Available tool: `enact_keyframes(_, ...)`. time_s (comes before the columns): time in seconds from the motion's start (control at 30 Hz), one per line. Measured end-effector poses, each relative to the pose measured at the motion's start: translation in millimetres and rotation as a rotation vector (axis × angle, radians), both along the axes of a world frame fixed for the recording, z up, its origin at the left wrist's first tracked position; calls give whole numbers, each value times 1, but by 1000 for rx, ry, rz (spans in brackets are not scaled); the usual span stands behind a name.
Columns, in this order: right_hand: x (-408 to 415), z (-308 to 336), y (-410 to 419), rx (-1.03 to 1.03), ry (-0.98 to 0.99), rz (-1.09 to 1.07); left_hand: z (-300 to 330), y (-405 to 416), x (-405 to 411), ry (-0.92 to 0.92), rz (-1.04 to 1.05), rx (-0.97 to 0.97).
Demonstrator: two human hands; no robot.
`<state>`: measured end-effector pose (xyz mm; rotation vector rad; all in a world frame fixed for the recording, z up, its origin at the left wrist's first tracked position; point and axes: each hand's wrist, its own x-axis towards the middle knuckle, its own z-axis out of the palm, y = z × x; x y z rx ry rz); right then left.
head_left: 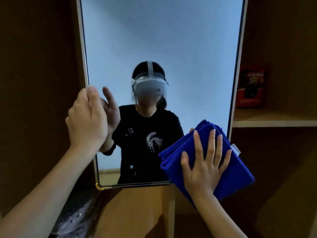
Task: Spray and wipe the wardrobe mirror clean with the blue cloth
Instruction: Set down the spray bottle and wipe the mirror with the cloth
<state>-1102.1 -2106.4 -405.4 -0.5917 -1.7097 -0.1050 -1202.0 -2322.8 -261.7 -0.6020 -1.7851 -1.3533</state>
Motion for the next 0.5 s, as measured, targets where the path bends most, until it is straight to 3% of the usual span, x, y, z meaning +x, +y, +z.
enact_keyframes(0.37, -77, 2, -125, 378, -388, 119, -4, 1, -4, -20, 3, -10)
enact_keyframes(0.5, -90, -3, -145, 401, -376, 186, -7, 1, -6, 11, -3, -3)
